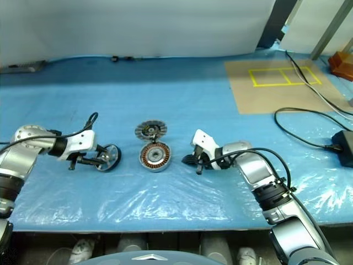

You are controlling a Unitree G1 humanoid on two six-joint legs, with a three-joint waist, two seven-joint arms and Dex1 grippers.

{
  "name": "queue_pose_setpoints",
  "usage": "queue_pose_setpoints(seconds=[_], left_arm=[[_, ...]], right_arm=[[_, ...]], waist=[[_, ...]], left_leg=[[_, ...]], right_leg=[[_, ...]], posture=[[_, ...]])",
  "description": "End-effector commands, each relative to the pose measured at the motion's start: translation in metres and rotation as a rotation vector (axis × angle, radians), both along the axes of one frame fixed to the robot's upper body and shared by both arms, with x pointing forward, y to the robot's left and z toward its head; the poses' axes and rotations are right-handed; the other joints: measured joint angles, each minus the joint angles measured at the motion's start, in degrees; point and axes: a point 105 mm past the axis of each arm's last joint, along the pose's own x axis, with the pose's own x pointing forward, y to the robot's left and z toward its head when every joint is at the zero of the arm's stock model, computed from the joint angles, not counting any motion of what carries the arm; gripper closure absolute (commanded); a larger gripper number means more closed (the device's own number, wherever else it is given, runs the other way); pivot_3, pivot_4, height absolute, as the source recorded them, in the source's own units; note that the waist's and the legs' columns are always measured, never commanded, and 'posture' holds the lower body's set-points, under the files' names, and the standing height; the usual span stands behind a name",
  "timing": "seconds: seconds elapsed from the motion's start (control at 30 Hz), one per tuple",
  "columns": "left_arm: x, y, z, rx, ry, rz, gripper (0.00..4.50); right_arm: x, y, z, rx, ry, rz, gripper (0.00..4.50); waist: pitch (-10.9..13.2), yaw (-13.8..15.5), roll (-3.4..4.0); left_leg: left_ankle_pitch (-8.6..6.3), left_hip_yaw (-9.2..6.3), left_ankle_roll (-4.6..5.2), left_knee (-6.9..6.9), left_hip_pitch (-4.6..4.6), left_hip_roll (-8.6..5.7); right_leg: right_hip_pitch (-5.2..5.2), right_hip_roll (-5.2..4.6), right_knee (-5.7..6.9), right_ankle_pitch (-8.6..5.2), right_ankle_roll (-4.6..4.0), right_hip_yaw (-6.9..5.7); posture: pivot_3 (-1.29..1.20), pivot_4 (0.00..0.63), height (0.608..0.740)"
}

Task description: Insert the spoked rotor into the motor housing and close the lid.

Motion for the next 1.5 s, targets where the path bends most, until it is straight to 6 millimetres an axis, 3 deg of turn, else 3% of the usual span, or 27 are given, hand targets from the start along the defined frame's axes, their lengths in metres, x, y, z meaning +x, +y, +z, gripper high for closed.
queue_pose_setpoints(seconds=[0.03, 0.17, 0.33, 0.6, 0.87, 1.0, 1.23, 1.5], left_arm=[[-0.015, -0.015, 0.011, -0.129, 0.008, 0.032, 2.79], [-0.029, -0.024, 0.025, -0.206, -0.023, 0.064, 2.79], [-0.033, -0.043, 0.038, -0.282, -0.083, 0.063, 2.79], [-0.030, -0.085, 0.029, -0.354, -0.079, -0.019, 2.79], [-0.011, -0.105, 0.033, -0.428, -0.130, -0.034, 2.79], [-0.008, -0.111, 0.043, -0.502, -0.123, -0.030, 2.79], [-0.002, -0.114, 0.038, -0.503, -0.112, -0.040, 2.79], [0.002, -0.113, 0.029, -0.493, -0.110, -0.018, 2.79]], right_arm=[[0.002, 0.002, 0.012, 0.034, -0.032, 0.007, 4.50], [0.002, 0.000, 0.020, 0.078, -0.032, 0.006, 4.50], [0.011, -0.006, 0.035, 0.135, -0.050, -0.025, 4.50], [0.011, -0.003, 0.040, 0.144, -0.058, -0.015, 4.50], [0.008, -0.003, 0.042, 0.160, -0.066, -0.035, 4.50], [0.002, -0.004, 0.059, 0.278, -0.054, -0.047, 4.50], [-0.027, -0.003, 0.083, 0.420, -0.042, 0.076, 4.50], [-0.039, 0.000, 0.080, 0.385, -0.002, 0.180, 4.50]], waist=[[0.01, 0.00, -0.01], [0.02, -0.01, -0.03], [0.04, 0.03, -0.07], [0.04, -0.02, -0.07], [0.04, -0.01, -0.08], [0.04, 0.18, -0.07], [0.03, 0.03, -0.08], [0.03, 0.04, -0.08]], left_leg=[[0.00, 0.00, 0.00, -0.06, -0.01, 0.00], [0.01, 0.00, 0.00, -0.39, -0.09, 0.05], [0.01, -0.01, 0.00, -0.42, -0.10, 0.04], [0.02, 0.00, 0.01, -0.41, -0.10, 0.04], [0.02, 0.00, 0.01, -0.37, -0.10, 0.03], [0.02, 0.00, 0.01, -0.36, -0.12, 0.02], [0.02, 0.00, 0.01, -0.37, -0.08, 0.02], [0.02, 0.00, 0.02, -0.34, -0.04, 0.02]], right_leg=[[-0.02, 0.00, -0.07, 0.00, 0.00, -0.01], [-0.02, 0.07, -0.42, 0.01, 0.01, -0.12], [-0.03, 0.04, -0.57, 0.01, 0.02, -0.18], [-0.01, 0.06, -0.49, 0.02, 0.02, -0.14], [0.00, 0.06, -0.46, 0.10, 0.15, -0.13], [0.01, 0.05, -0.50, 0.12, 0.20, -0.13], [0.04, 0.06, -0.48, 0.13, 0.21, -0.11], [0.05, 0.06, -0.42, 0.10, 0.15, -0.09]], posture=[[0.00, 0.150, 0.740], [0.00, 0.150, 0.740], [0.00, 0.150, 0.740], [0.00, 0.150, 0.740], [0.00, 0.150, 0.740], [0.00, 0.150, 0.740], [0.00, 0.150, 0.740], [0.00, 0.150, 0.740]])
